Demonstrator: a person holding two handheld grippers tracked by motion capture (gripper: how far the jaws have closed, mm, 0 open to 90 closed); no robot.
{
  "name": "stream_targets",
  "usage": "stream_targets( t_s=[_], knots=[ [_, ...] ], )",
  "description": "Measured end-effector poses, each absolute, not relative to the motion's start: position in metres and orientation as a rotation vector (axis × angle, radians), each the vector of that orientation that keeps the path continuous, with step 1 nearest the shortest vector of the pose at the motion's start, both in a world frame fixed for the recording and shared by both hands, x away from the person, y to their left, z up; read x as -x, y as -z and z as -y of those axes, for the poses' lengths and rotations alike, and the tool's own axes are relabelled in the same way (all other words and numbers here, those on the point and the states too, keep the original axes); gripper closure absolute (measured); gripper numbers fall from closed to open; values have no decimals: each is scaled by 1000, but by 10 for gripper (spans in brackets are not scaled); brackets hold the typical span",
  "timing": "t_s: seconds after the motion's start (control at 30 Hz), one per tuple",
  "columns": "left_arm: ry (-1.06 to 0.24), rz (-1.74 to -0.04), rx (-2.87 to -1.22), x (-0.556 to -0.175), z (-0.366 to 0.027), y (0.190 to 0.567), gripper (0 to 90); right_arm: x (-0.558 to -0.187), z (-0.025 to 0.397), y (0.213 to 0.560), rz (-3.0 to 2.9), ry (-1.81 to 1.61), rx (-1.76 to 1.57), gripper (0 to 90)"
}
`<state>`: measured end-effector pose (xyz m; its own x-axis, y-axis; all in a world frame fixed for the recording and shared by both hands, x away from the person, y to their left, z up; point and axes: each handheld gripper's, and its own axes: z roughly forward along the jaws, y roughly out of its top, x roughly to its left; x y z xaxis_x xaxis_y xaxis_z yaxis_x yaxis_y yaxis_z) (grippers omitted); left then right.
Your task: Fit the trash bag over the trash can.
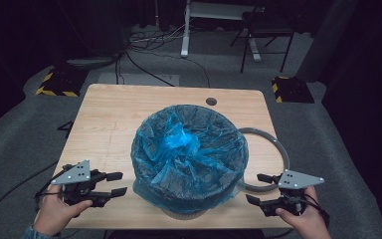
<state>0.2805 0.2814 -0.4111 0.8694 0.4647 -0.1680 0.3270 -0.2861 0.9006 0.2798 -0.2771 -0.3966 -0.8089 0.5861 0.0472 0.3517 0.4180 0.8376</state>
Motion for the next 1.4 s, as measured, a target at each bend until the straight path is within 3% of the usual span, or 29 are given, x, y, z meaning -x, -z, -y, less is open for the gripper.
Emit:
stream_targets(
  t_s=[0.2, 0.63, 0.67, 0.7, 0.73, 0.77, 0.87, 0.9, 1.07, 1.2, 1.4],
  knots=[
    [-189, -600, -1841, -284, -293, 393, 418, -285, 259, 374, -2348, -1455, -727, 153],
    [-161, -443, -1800, -299, -240, 356, 381, -296, 229, 348, -2371, -1566, -608, 174],
    [-166, -445, -1804, -300, -238, 356, 382, -296, 229, 348, -2367, -1566, -614, 221],
    [-173, -440, -1809, -302, -236, 356, 385, -297, 229, 347, -2386, -1556, -600, 328],
    [-170, -438, -1818, -303, -235, 355, 390, -297, 230, 346, -2418, -1548, -573, 507],
    [-166, -435, -1817, -303, -235, 355, 401, -297, 231, 346, -2431, -1539, -548, 617],
    [-166, -418, -1813, -304, -234, 356, 426, -297, 233, 346, -2446, -1509, -516, 843],
    [-166, -413, -1810, -305, -234, 356, 424, -297, 234, 347, -2452, -1515, -523, 896],
    [-148, -414, -1788, -307, -235, 360, 422, -304, 232, 365, -2531, -1366, -613, 900],
    [-148, -390, -1801, -307, -236, 363, 530, -308, 229, 386, -2586, -1310, -665, 900],
    [-183, -373, -1864, -305, -234, 370, 900, -305, 224, 394, -2591, -1329, -656, 900]
  ],
)
